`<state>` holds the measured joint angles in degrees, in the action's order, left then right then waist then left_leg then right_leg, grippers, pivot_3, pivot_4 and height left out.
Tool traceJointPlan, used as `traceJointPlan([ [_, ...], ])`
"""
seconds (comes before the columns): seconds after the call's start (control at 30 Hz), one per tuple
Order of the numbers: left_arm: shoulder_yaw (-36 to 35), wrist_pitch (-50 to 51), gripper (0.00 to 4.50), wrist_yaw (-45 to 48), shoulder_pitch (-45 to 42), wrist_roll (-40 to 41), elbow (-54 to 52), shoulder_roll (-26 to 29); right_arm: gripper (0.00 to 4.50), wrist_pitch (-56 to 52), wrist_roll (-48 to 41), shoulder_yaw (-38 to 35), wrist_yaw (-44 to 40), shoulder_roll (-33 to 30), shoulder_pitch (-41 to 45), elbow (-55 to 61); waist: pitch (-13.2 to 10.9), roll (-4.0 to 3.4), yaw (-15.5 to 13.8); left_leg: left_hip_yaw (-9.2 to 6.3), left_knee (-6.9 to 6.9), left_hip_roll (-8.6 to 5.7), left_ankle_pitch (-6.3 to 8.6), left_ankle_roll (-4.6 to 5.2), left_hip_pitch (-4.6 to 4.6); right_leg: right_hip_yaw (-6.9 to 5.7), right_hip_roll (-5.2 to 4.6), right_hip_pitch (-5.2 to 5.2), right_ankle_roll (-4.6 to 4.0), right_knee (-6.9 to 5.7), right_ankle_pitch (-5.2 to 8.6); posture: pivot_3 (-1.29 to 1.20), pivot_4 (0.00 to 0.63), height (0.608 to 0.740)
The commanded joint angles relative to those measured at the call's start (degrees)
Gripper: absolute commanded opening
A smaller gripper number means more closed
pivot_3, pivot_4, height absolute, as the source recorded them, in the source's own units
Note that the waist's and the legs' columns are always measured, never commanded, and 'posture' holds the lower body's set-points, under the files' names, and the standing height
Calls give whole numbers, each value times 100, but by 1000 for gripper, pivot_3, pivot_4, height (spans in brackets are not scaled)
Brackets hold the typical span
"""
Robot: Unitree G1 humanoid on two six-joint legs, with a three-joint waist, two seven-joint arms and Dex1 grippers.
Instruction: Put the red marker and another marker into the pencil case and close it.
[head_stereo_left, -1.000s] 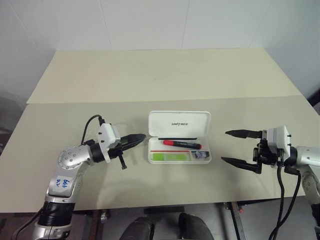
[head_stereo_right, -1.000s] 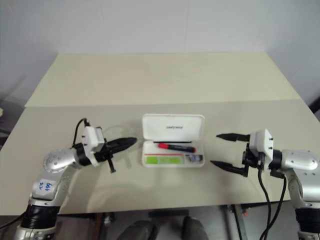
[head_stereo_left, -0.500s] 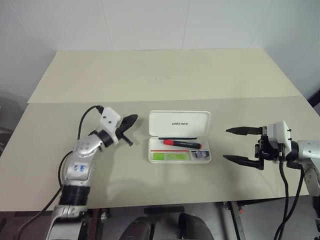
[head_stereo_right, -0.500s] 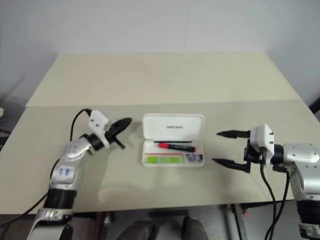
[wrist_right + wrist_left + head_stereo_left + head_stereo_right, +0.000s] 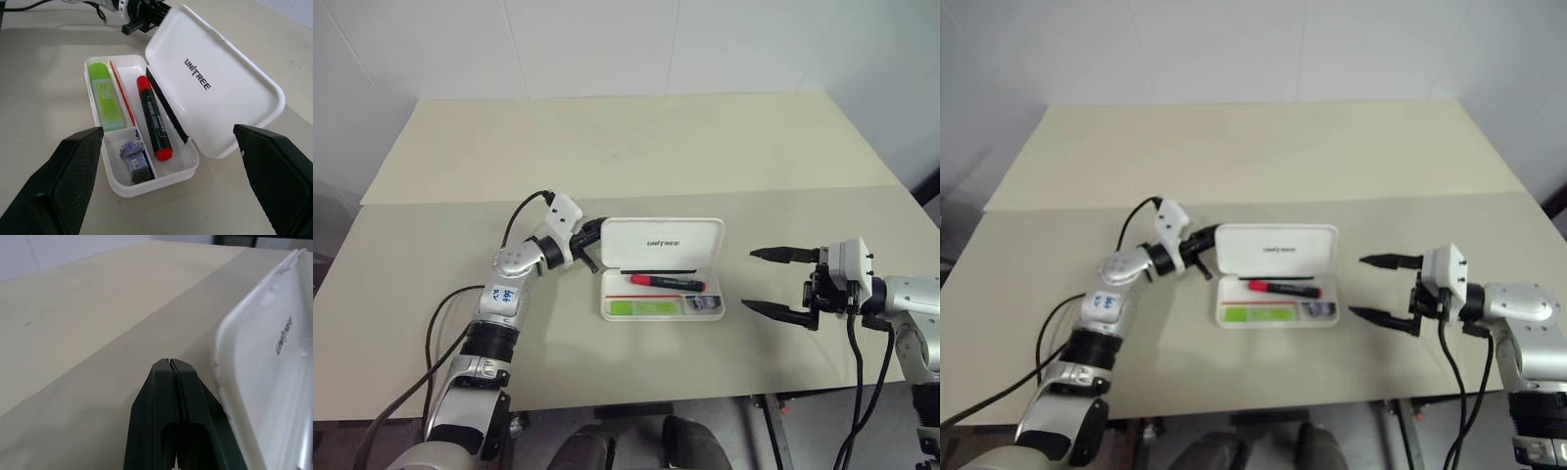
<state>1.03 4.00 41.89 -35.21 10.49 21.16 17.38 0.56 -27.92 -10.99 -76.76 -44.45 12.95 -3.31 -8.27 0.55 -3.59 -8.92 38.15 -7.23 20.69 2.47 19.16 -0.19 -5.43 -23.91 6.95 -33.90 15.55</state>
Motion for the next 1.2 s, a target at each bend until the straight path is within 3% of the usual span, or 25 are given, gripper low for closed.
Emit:
traceJointPlan([
  [0.03,54,-247,46,578,134,268,-497,121,4500,35,-144,-161,121,4,33,306,0,0,27,0,1,0,0,0,0,0,-1,0,0,0,0,0,150,740],
  [0.27,283,-584,46,1293,118,141,-658,375,4500,-1023,-786,-519,413,-257,228,464,0,0,53,-1,2,0,0,0,0,2,-3,2,-2,0,-1,0,150,740],
  [0.43,475,-626,46,1522,-100,102,-752,427,4500,-1284,-904,-625,11,-626,196,400,0,0,40,-7,1,0,0,0,2,-1,-3,3,-2,2,-1,0,150,740],
  [0.73,1030,-326,46,1651,-85,1,-1137,245,4500,-448,-411,-437,-889,-775,89,-42,0,0,46,-4,1,-2,0,2,3,-1,-5,3,-2,2,-1,0,150,740],
  [1.2,1997,805,46,1406,558,-731,-2047,387,4500,-247,-284,-313,-624,-497,240,-144,0,-1,38,-4,4,-1,0,1,-1,5,-4,10,-2,3,-1,0,150,740],
])
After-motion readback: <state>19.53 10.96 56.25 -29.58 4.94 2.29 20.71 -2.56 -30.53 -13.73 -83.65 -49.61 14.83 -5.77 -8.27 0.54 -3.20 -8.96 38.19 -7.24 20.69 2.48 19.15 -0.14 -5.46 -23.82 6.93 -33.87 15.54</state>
